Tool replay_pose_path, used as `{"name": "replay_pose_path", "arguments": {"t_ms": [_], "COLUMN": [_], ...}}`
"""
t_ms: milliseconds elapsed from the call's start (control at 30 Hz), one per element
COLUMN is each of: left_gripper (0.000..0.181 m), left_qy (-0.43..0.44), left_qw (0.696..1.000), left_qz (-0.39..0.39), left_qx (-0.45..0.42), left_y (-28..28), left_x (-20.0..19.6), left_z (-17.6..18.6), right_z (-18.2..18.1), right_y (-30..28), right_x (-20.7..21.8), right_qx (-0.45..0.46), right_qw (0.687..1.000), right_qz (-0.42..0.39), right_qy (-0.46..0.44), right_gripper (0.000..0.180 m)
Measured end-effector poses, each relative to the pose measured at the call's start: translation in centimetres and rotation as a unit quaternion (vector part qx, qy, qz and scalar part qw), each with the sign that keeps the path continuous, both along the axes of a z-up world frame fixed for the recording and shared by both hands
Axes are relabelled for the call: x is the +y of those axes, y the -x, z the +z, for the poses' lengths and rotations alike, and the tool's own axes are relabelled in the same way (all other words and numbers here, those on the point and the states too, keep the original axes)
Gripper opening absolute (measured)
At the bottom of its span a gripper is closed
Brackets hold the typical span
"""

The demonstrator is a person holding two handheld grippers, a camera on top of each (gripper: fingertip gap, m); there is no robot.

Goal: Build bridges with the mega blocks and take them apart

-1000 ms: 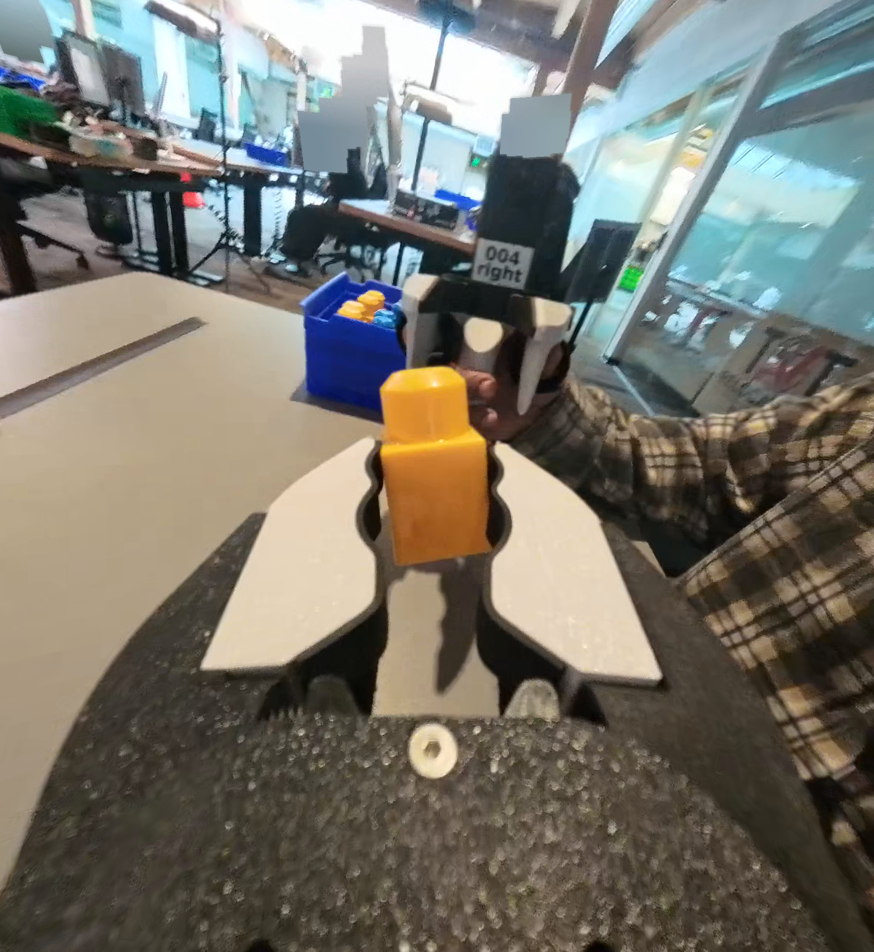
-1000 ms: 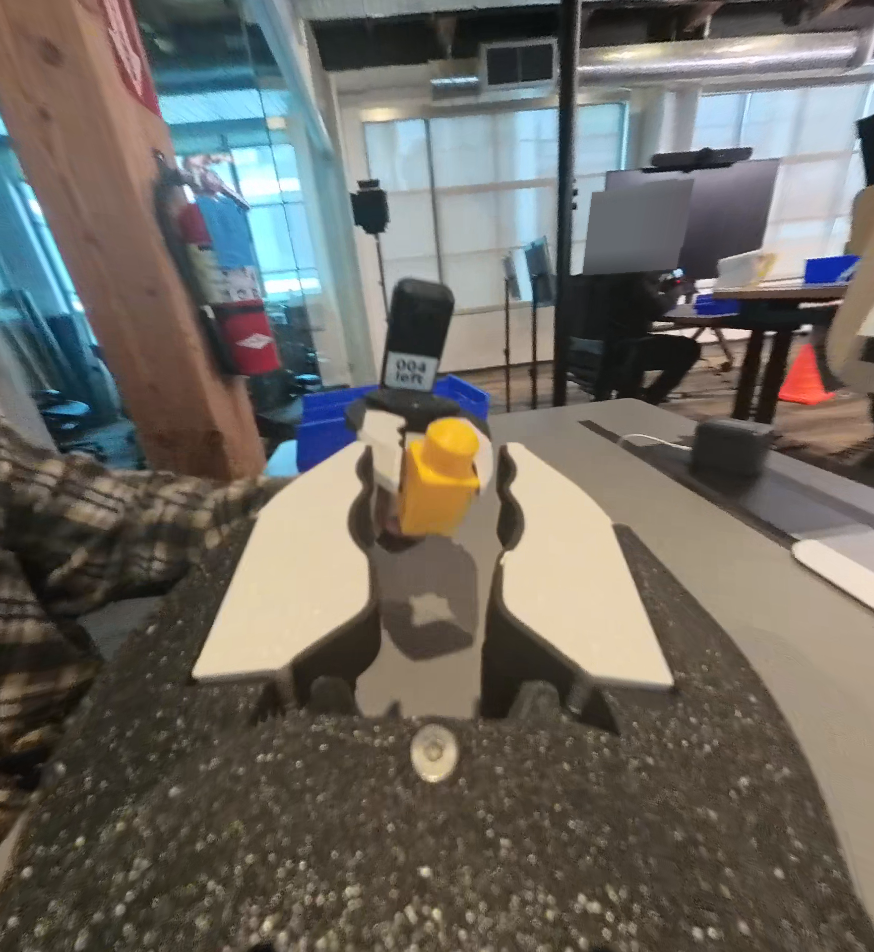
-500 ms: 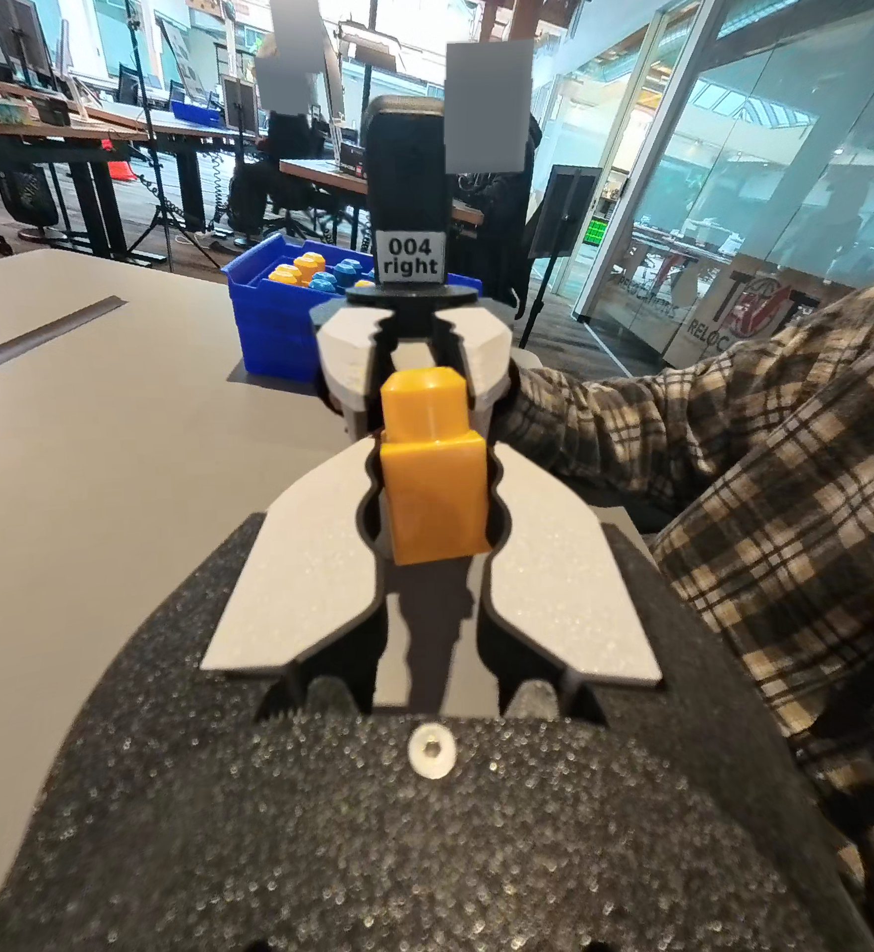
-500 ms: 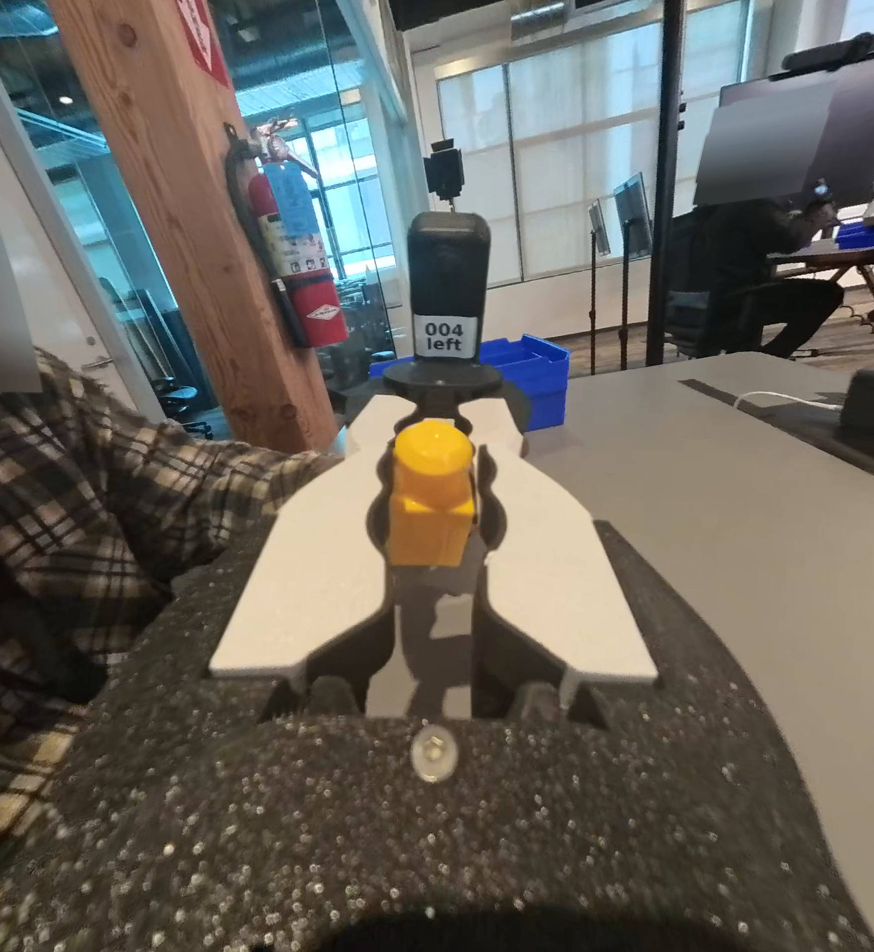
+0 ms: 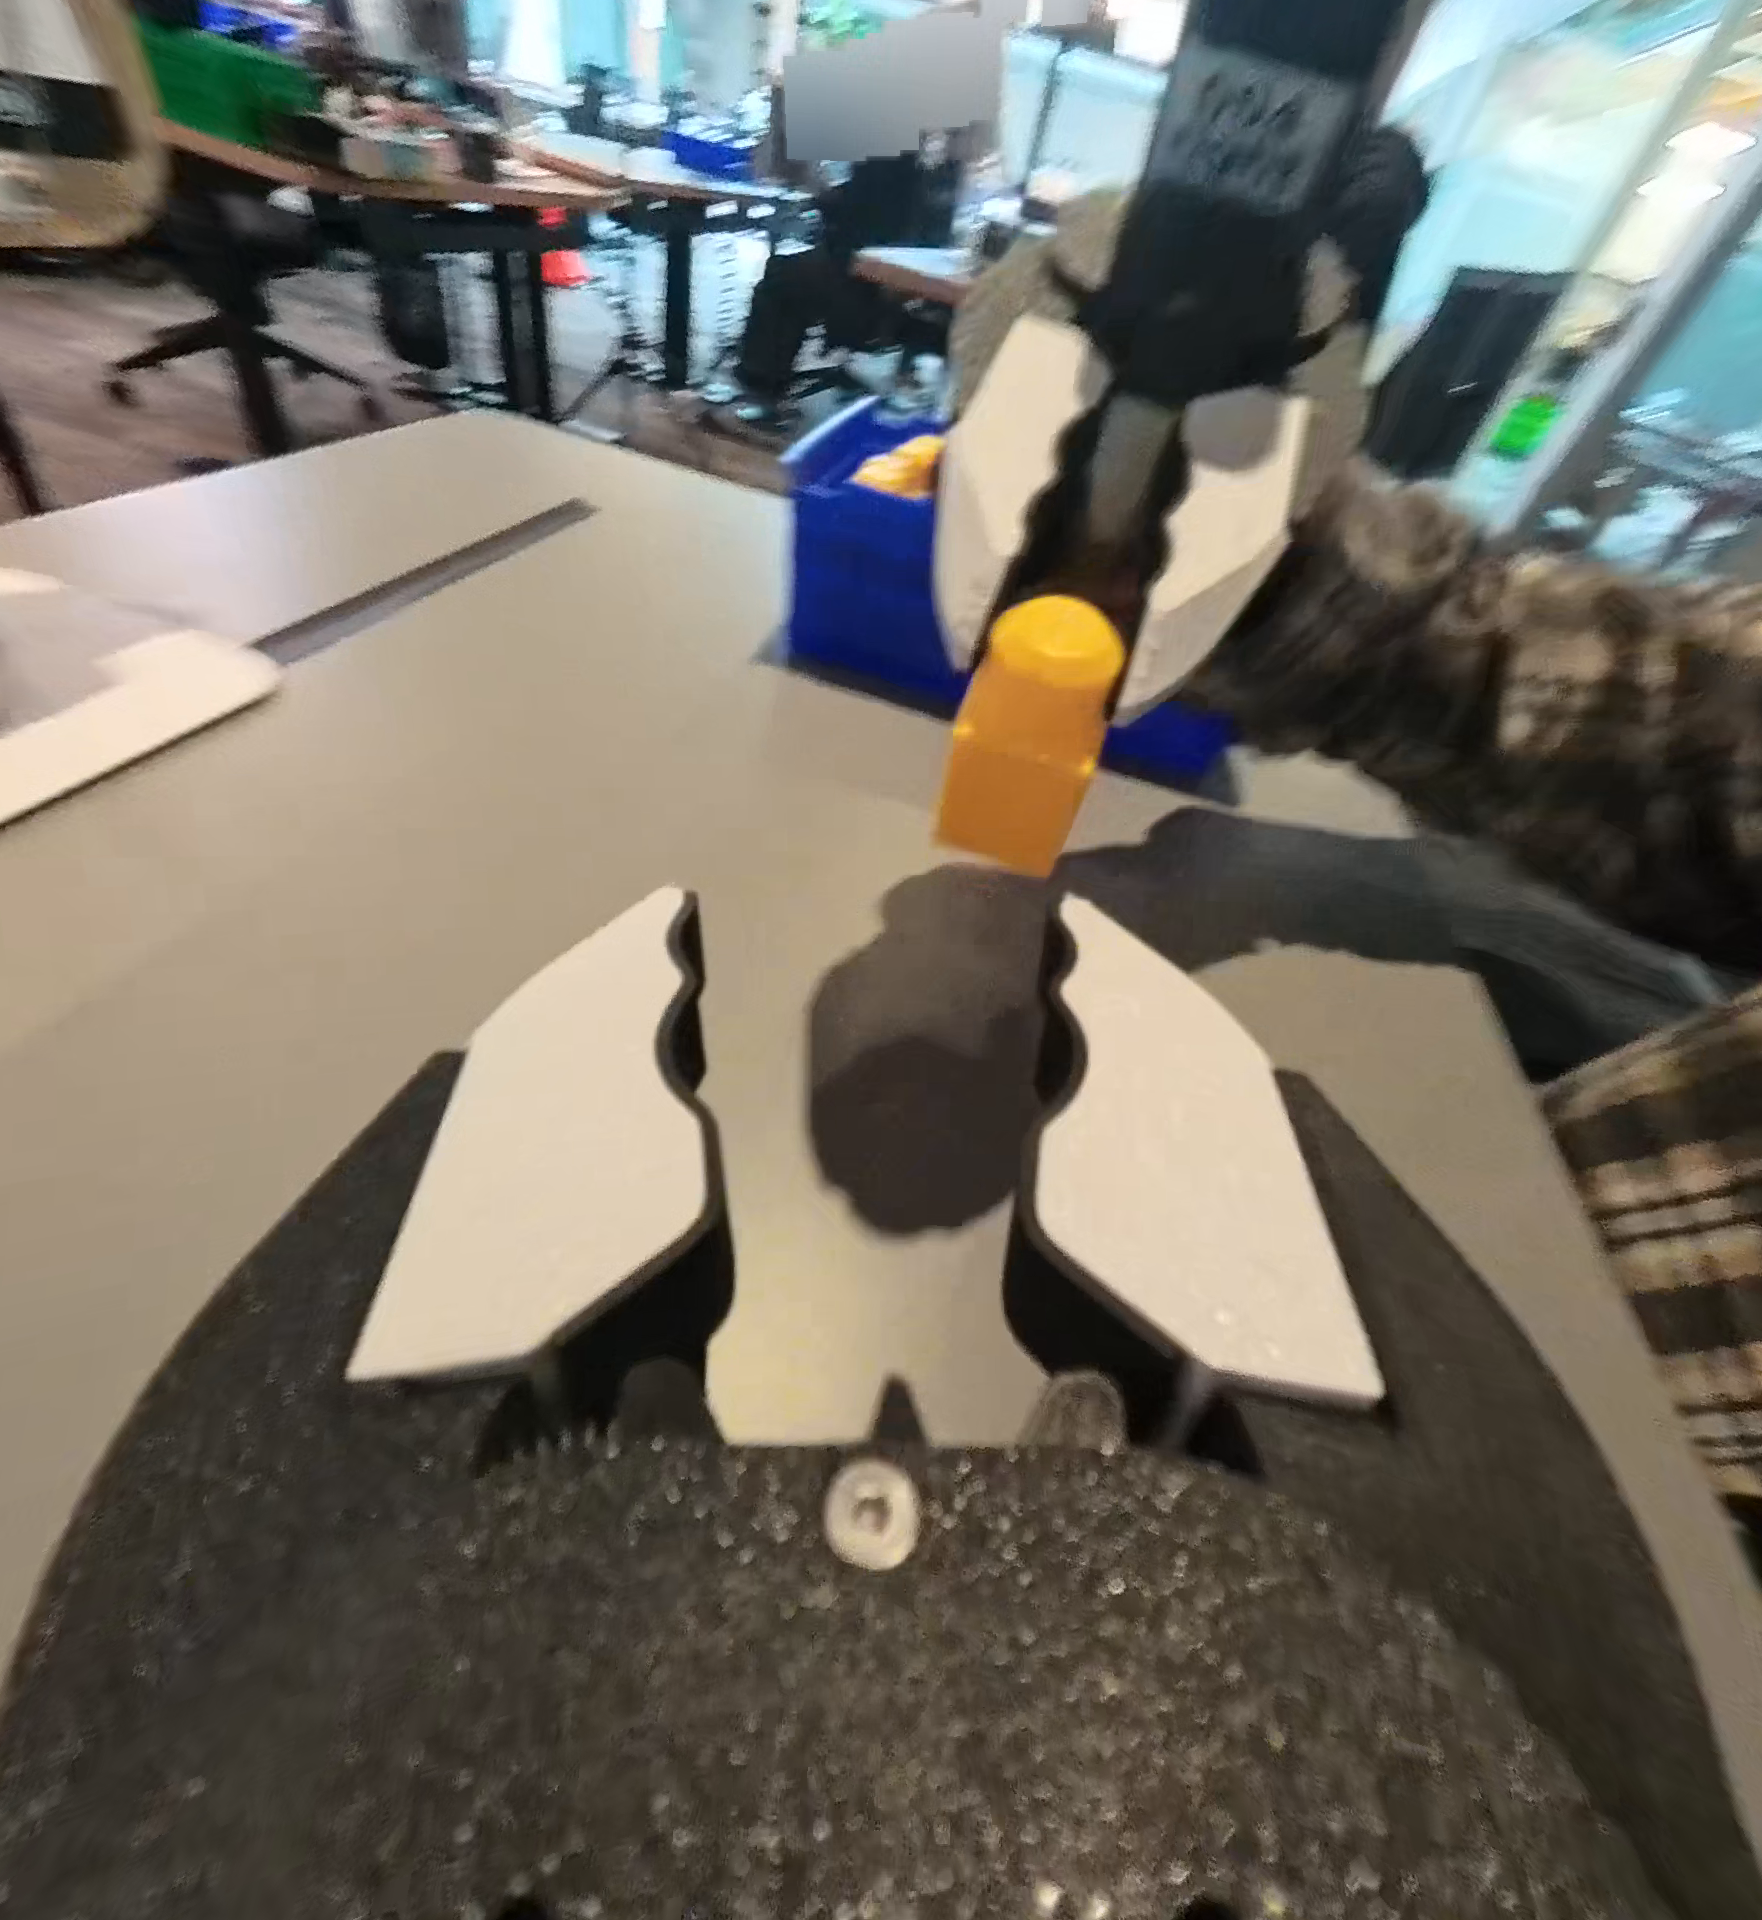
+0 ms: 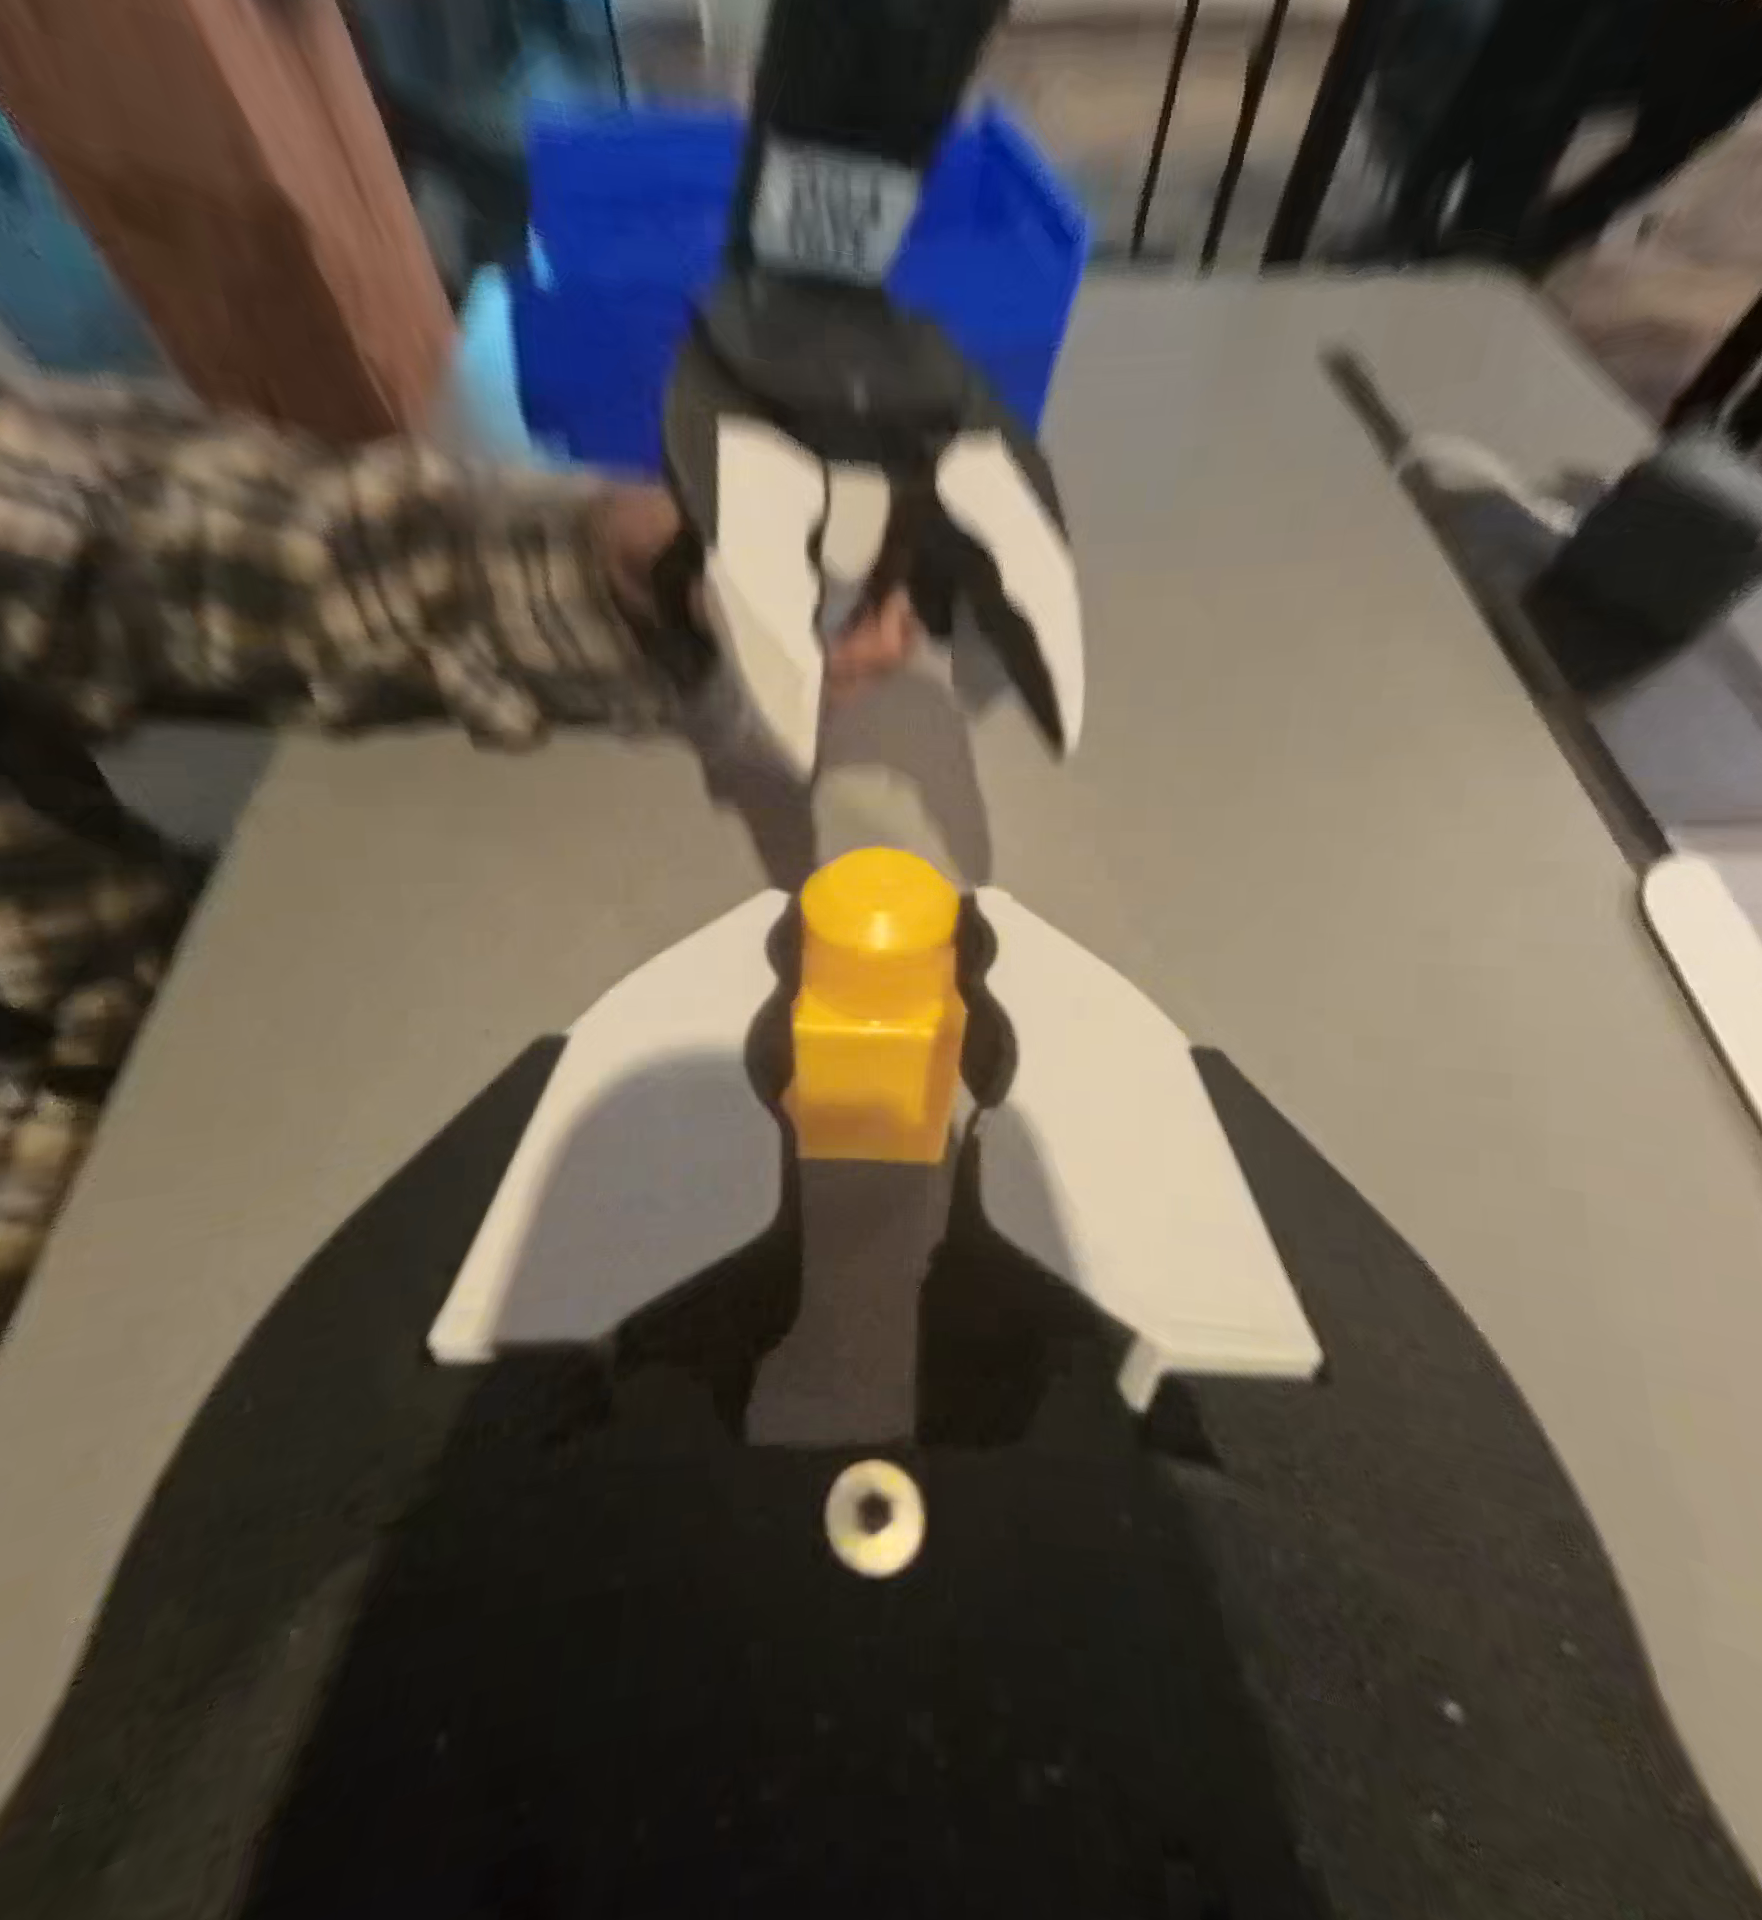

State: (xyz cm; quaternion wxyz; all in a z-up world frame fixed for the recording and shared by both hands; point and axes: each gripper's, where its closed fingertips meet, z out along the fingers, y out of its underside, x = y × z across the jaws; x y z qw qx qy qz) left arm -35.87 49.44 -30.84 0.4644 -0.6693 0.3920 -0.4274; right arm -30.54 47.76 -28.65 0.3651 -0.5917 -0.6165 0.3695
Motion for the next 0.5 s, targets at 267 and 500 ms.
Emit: {"name": "replay_pose_path", "arguments": {"t_ms": [267,500], "left_gripper": [0.058,0.054], "left_qy": [0.036,0.030], "left_qw": [0.991,0.989], "left_qz": [0.130,0.145], "left_qx": [-0.010,-0.002], "left_y": [7.9,8.3], "left_x": [4.5,4.6], "left_z": [-1.4,-1.2], "right_z": [-7.7,-11.7], "right_y": [-1.4,-1.3], "right_x": [1.8,1.5], "right_qx": [-0.358,-0.485], "right_qw": [0.932,0.869], "right_qz": [0.053,0.085], "right_qy": [-0.036,-0.055], "right_gripper": [0.028,0.028]}}
